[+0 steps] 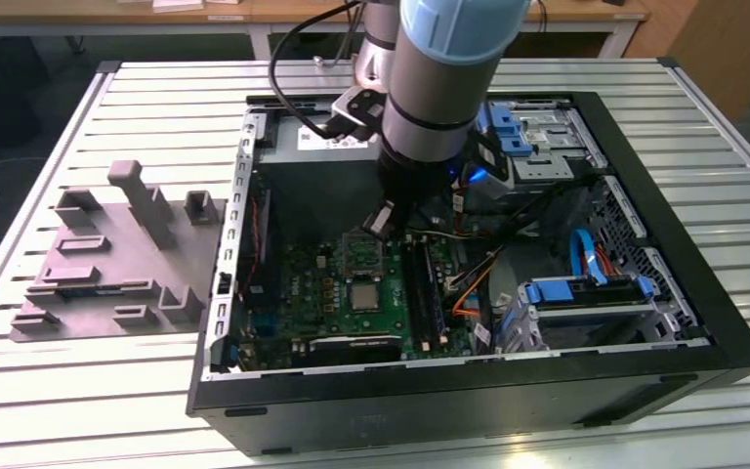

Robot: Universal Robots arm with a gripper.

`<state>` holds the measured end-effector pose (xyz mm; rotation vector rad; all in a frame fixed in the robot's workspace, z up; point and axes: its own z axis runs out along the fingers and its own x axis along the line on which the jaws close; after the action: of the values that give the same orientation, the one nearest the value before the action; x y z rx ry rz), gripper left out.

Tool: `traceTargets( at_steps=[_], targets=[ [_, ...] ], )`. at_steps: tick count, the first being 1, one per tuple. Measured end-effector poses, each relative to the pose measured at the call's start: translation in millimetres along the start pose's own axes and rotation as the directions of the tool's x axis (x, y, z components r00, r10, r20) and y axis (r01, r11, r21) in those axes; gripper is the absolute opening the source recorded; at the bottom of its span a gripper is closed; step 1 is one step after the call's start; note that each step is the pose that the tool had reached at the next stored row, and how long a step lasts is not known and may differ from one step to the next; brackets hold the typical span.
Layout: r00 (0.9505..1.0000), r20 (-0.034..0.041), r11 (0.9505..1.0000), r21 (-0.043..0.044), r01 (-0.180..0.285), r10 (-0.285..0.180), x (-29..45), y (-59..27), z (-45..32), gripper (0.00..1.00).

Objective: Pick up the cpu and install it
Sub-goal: 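Close the cpu cover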

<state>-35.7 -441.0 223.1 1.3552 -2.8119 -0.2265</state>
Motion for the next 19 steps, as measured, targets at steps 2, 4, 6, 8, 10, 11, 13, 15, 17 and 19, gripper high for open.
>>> traceTargets(
  at_steps=[2,4,6,8,10,11,13,15,17,19],
  targets=[
    [1.0000,-0.0037,1.0000,0.0028,0.000,0.000,0.3,0.4,-0.8,0.11],
    [1.0000,-0.0048,1.0000,0.0039,0.000,0.000,0.5,1.1,-2.5,0.11],
    [1.0000,-0.0064,1.0000,0.0051,0.000,0.000,0.5,1.5,-4.5,0.11],
    [1.0000,-0.0068,1.0000,0.0054,-0.001,0.001,0.6,2.1,-7.2,0.11],
    [1.0000,-0.0068,1.0000,0.0054,0.000,0.000,0.5,2.6,-10.1,0.11],
    [1.0000,-0.0070,1.0000,0.0054,0.001,-0.001,0.5,2.8,-11.0,0.11],
    [1.0000,-0.0073,1.0000,0.0050,0.005,-0.005,0.5,3.0,-11.4,0.11],
    [0.9999,-0.0085,0.9999,0.0045,0.015,-0.015,0.8,3.3,-11.5,0.11],
    [0.9995,-0.0110,0.9996,0.0038,0.030,-0.030,1.3,3.9,-11.7,0.11],
    [0.9992,-0.0122,0.9992,0.0033,0.039,-0.039,1.3,4.0,-11.7,0.11]
  ],
)
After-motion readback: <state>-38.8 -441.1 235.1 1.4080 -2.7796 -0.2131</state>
